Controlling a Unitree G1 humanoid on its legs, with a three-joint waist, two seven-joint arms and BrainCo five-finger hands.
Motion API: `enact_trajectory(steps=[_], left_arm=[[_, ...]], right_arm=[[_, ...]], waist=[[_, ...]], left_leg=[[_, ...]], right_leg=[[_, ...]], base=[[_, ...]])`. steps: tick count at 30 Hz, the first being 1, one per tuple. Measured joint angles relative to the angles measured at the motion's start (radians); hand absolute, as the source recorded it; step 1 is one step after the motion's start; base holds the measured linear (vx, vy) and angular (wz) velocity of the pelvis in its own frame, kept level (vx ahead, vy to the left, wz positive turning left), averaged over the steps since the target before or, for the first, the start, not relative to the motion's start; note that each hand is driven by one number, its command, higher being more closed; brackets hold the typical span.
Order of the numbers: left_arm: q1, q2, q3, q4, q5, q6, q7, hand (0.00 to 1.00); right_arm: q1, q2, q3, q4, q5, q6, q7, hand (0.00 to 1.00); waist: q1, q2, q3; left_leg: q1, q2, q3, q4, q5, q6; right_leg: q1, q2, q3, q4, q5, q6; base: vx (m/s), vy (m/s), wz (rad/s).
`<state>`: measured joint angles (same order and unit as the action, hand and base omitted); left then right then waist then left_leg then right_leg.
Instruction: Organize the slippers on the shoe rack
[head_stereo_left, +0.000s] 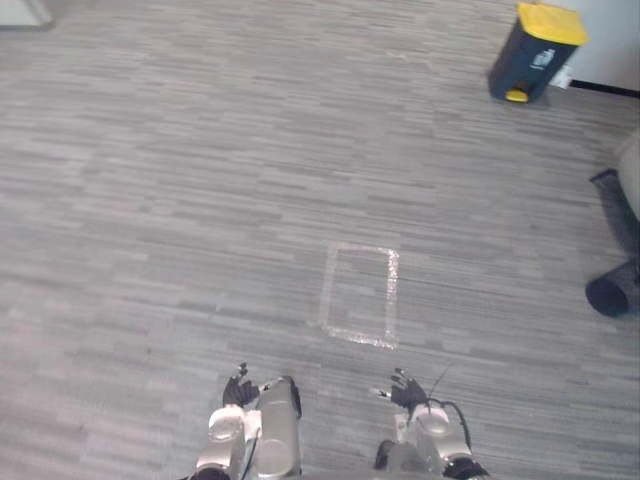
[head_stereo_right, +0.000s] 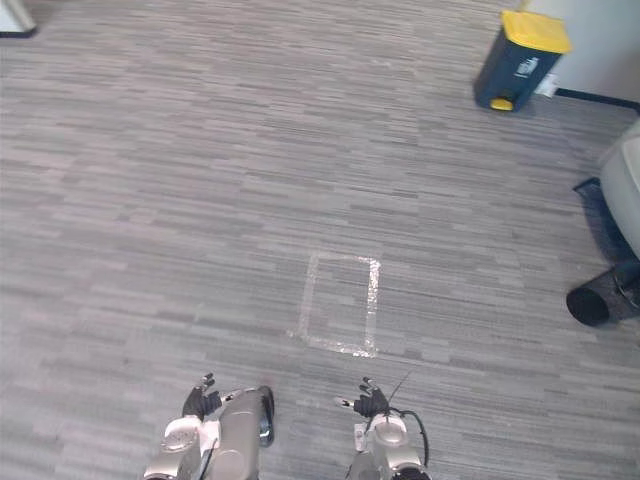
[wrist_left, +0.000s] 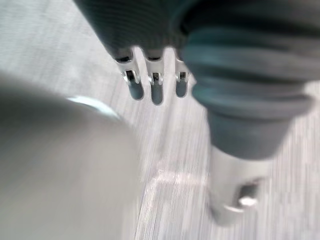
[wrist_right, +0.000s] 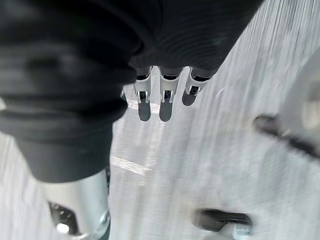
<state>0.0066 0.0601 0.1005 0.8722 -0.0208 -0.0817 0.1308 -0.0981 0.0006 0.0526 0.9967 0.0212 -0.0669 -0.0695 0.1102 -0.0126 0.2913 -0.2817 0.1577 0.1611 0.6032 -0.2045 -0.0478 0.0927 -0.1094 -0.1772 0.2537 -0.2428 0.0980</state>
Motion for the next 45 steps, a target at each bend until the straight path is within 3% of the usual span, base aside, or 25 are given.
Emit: enact_trajectory(steps=[1,2,3,4,5,7,9,12,15,16,17,18,19,20,22,23,27,29,32,33,34,38,41,44,45], left_arm=[[0.0,0.006,-0.001,0.003,0.001,0.002,-0.002,0.0],[0.001,0.004,-0.001,0.011,0.001,0.004,0.0,0.0],[0.01,0.002,-0.009,0.03,0.001,0.008,-0.001,0.0],[0.002,0.015,-0.022,0.057,-0.001,0.012,-0.001,0.0],[-0.005,0.026,-0.027,0.063,-0.001,0.015,-0.001,0.0],[-0.001,0.04,-0.042,0.07,0.0,0.026,0.0,0.0],[0.013,0.044,-0.041,0.073,0.0,0.031,0.0,0.0],[0.016,0.03,-0.043,0.076,0.001,0.032,-0.002,0.0],[0.015,0.019,-0.04,0.09,0.019,0.03,-0.007,0.0],[0.022,0.024,-0.043,0.092,0.022,0.029,-0.009,0.0],[0.026,0.029,-0.043,0.094,0.024,0.029,-0.011,0.0],[0.019,0.02,-0.043,0.106,0.034,0.03,-0.015,0.0],[0.019,0.01,-0.044,0.106,0.043,0.03,-0.025,0.0],[0.014,-0.002,-0.058,0.118,0.048,0.029,-0.028,0.0],[0.004,-0.008,-0.057,0.122,0.049,0.032,-0.029,0.0],[0.005,-0.01,-0.059,0.118,0.056,0.029,-0.032,0.0],[0.009,-0.011,-0.053,0.09,0.056,0.027,-0.033,0.0],[0.011,-0.011,-0.048,0.073,0.056,0.023,-0.029,0.0],[0.016,-0.015,-0.038,0.043,0.048,0.018,-0.026,0.0],[0.017,-0.014,-0.037,0.041,0.037,0.014,-0.025,0.0],[0.017,-0.011,-0.039,0.05,0.036,0.013,-0.022,0.0],[0.01,0.006,-0.04,0.064,0.019,0.017,-0.02,0.0],[0.01,0.008,-0.04,0.068,0.017,0.022,-0.019,0.0],[0.019,0.018,-0.042,0.079,0.017,0.023,-0.02,0.0],[0.02,0.021,-0.042,0.083,0.016,0.022,-0.02,0.0]], right_arm=[[0.001,0.001,-0.001,0.0,0.0,-0.007,-0.002,0.0],[0.002,-0.007,-0.001,0.002,-0.001,-0.005,-0.002,0.0],[0.003,-0.02,-0.002,-0.002,-0.002,-0.008,-0.002,0.0],[0.001,-0.018,-0.005,-0.004,-0.002,-0.013,-0.001,0.0],[0.002,-0.013,-0.008,-0.001,-0.002,-0.009,0.003,0.0],[0.03,-0.01,-0.011,-0.008,-0.002,-0.004,0.013,0.0],[0.02,-0.014,-0.012,-0.002,-0.004,-0.004,0.014,0.0],[0.016,-0.024,-0.018,-0.009,-0.02,-0.013,0.013,0.0],[0.024,-0.032,-0.019,-0.035,-0.021,-0.015,0.015,0.0],[0.044,-0.032,-0.019,-0.039,-0.021,-0.016,0.016,0.0],[0.053,-0.033,-0.02,-0.042,-0.021,-0.016,0.018,0.0],[0.041,-0.054,-0.03,-0.048,-0.021,-0.016,0.022,0.0],[0.038,-0.062,-0.043,-0.045,-0.021,-0.015,0.022,0.0],[0.038,-0.08,-0.05,-0.05,-0.021,-0.017,0.021,0.0],[0.034,-0.081,-0.045,-0.051,-0.021,-0.013,0.021,0.0],[0.04,-0.078,-0.041,-0.036,-0.02,-0.01,0.019,0.0],[0.051,-0.069,-0.04,-0.031,-0.019,-0.011,0.017,0.0],[0.048,-0.061,-0.04,-0.025,-0.019,-0.011,0.011,0.0],[0.036,-0.062,-0.042,-0.015,-0.019,-0.011,0.008,0.0],[0.035,-0.06,-0.031,0.003,-0.019,-0.014,0.008,0.0],[0.032,-0.06,-0.016,0.008,-0.019,-0.012,0.007,0.0],[0.06,-0.047,-0.003,0.006,-0.019,-0.013,0.01,0.0],[0.058,-0.042,-0.01,0.014,-0.02,-0.013,0.011,0.0],[0.057,-0.037,-0.008,0.029,-0.022,-0.012,0.017,0.0],[0.056,-0.039,-0.008,0.042,-0.022,-0.012,0.02,0.0]], waist=[[0.0,-0.022,-0.008],[0.002,-0.033,-0.02],[-0.003,-0.006,-0.029],[-0.021,-0.013,-0.023],[-0.024,-0.03,-0.014],[-0.039,-0.027,-0.01],[-0.053,-0.023,-0.006],[-0.055,-0.014,-0.004],[-0.055,-0.015,-0.004],[-0.055,-0.03,-0.013],[-0.057,-0.04,-0.02],[-0.059,-0.01,-0.025],[-0.066,0.022,-0.036],[-0.074,0.068,-0.04],[-0.073,0.088,-0.033],[-0.072,0.086,-0.03],[-0.064,0.068,-0.034],[-0.052,0.063,-0.035],[-0.034,0.051,-0.029],[-0.024,0.048,-0.028],[-0.022,0.04,-0.029],[-0.035,0.009,-0.042],[-0.031,-0.007,-0.037],[-0.028,-0.016,-0.036],[-0.028,-0.033,-0.045]], left_leg=[[0.009,-0.026,0.008,0.034,-0.009,0.011],[0.044,-0.043,0.031,0.016,-0.046,0.027],[0.095,-0.047,0.04,-0.017,-0.121,0.046],[0.146,-0.066,0.074,-0.044,-0.176,0.069],[0.173,-0.083,0.093,-0.048,-0.18,0.076],[0.262,-0.091,0.115,-0.102,-0.195,0.093],[0.351,-0.09,0.141,-0.188,-0.194,0.092],[0.444,-0.086,0.196,-0.269,-0.193,0.091],[0.511,-0.081,0.252,-0.296,-0.203,0.016],[0.55,-0.102,0.253,-0.287,-0.228,-0.027],[0.562,-0.113,0.247,-0.281,-0.234,-0.037],[0.579,-0.086,0.237,-0.248,-0.249,-0.053],[0.545,-0.053,0.224,-0.162,-0.247,-0.054],[0.463,0.007,0.176,0.047,-0.189,-0.063],[0.396,0.056,0.136,0.228,-0.11,-0.066],[0.348,0.099,0.129,0.374,-0.136,-0.084],[0.227,0.105,0.093,0.351,-0.17,-0.056],[0.162,0.088,0.057,0.199,-0.188,-0.038],[0.092,-0.037,-0.222,-0.081,-0.171,-0.042],[0.101,-0.071,-0.294,-0.131,-0.082,-0.077],[0.137,-0.085,-0.281,-0.142,-0.043,-0.051],[0.163,-0.103,-0.177,-0.116,-0.075,-0.004],[0.241,-0.122,-0.074,-0.161,-0.093,0.03],[0.336,-0.121,0.03,-0.188,-0.104,0.047],[0.358,-0.119,0.055,-0.203,-0.108,0.046]], right_leg=[[-0.008,0.007,0.024,0.051,0.045,-0.011],[-0.039,-0.023,0.012,0.123,0.027,-0.01],[-0.095,-0.042,0.027,0.254,0.021,0.004],[-0.173,-0.094,0.009,0.447,0.026,0.016],[-0.221,-0.139,-0.02,0.563,0.024,0.019],[-0.279,-0.19,-0.16,0.738,-0.016,-0.043],[-0.311,-0.176,-0.263,0.715,-0.059,-0.067],[-0.382,-0.149,-0.428,0.499,-0.076,-0.112],[-0.415,-0.092,-0.628,0.198,0.057,-0.193],[-0.402,-0.071,-0.658,0.118,0.133,-0.261],[-0.404,-0.072,-0.639,0.118,0.168,-0.33],[-0.409,-0.069,-0.622,0.183,0.143,-0.36],[-0.412,-0.05,-0.621,0.206,0.094,-0.346],[-0.398,-0.018,-0.624,0.225,0.054,-0.343],[-0.358,0.012,-0.606,0.207,0.033,-0.335],[-0.279,0.05,-0.57,0.167,0.019,-0.311],[-0.159,0.093,-0.472,0.055,0.043,-0.253],[-0.141,0.098,-0.407,0.029,0.057,-0.238],[-0.126,0.089,-0.241,0.024,0.065,-0.195],[-0.127,0.085,-0.169,0.044,0.061,-0.167],[-0.127,0.085,-0.11,0.064,0.057,-0.139],[-0.138,0.044,-0.02,0.053,0.075,-0.084],[-0.17,-0.05,-0.132,0.186,0.04,-0.051],[-0.163,-0.147,-0.359,0.293,0.025,-0.087],[-0.163,-0.157,-0.419,0.293,0.023,-0.096]], base=[[0.28,0.121,-0.65],[0.35,0.174,-0.9],[0.29,0.251,-0.91],[0.27,0.254,-0.7],[0.33,0.253,-0.43],[0.29,0.115,-0.37],[0.37,0.112,-0.48],[0.33,0.07,-0.48],[0.42,0.005,-0.38],[0.51,-0.051,-0.3],[0.56,-0.058,-0.33],[0.56,-0.043,-0.24],[0.71,-0.079,-0.33],[0.57,-0.082,-0.19],[0.43,-0.069,-0.37],[0.41,-0.055,-0.46],[0.35,0.015,-0.69],[0.26,0.157,-1.09],[0.15,0.252,-1.5],[0.13,0.282,-1.8],[0.2,0.335,-1.41],[0.18,0.307,-0.81],[0.07,0.195,-0.74],[0.03,0.065,-0.77],[0.03,-0.01,-0.76]])
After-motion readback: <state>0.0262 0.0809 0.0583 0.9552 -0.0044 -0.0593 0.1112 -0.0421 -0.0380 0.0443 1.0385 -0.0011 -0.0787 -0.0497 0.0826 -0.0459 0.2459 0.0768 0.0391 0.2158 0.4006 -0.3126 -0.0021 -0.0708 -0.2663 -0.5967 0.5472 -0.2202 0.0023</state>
